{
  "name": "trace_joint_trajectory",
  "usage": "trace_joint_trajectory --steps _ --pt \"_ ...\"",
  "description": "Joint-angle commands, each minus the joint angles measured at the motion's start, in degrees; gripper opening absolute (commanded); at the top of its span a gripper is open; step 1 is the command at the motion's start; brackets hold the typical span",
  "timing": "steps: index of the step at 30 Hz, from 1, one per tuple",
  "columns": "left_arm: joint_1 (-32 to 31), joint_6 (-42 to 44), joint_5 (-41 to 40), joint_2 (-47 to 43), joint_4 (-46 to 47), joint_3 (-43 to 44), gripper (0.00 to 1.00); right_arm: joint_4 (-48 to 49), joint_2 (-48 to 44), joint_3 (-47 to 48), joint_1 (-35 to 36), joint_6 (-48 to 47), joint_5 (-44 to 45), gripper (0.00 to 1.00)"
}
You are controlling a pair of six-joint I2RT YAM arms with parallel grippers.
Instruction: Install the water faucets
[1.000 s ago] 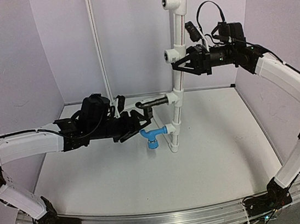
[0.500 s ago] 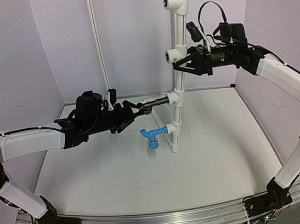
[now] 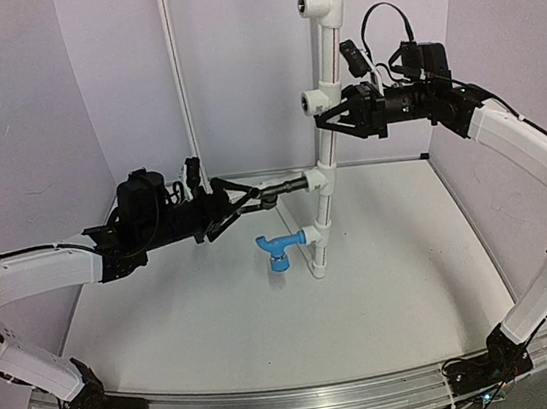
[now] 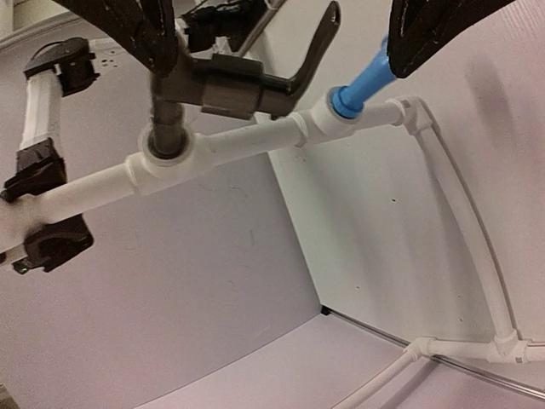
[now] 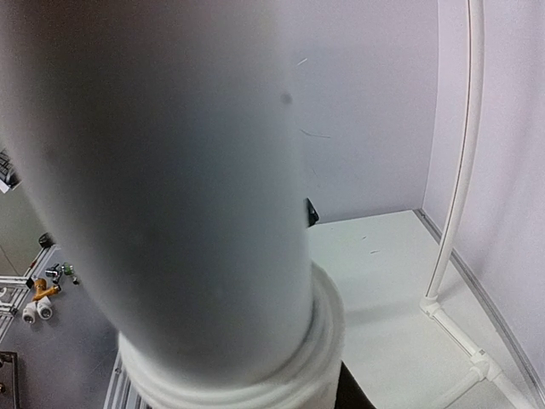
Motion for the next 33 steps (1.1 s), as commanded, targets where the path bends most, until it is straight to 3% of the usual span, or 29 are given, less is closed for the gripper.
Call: trace_joint_trajectory --steps 1,6,10,13,17,24,33 --pt "0.19 -6.56 7.44 -1.6 -0.54 3.43 0.87 -9.75 0.18 -2.6 -0.32 2.33 1.95 0.03" --pt "0.34 -19.96 16.44 2.28 3.31 5.44 0.91 -9.77 0.29 -2.4 -0.33 2.2 2.75 0.02" --pt "-0.09 -27.24 14.86 0.16 6.29 2.75 0.95 -9.76 0.32 -2.11 -0.36 2.19 2.93 0.02" --pt "-0.1 -29.73 11.17 -3.5 0.67 2.36 1.0 -9.76 0.28 -2.22 -0.34 2.17 2.96 0.02" --pt "-0.42 -36.43 11.45 -2.99 -0.08 3.57 1.0 -9.75 0.26 -2.51 -0.35 2.11 2.9 0.01" --pt "-1.59 -41.36 12.0 1.86 -0.43 9.18 1.0 -9.72 0.29 -2.22 -0.36 2.11 2.87 0.01" --pt "-1.81 -41.07 11.53 7.76 4.17 11.5 0.96 -9.76 0.09 -2.25 -0.34 2.07 2.97 0.01"
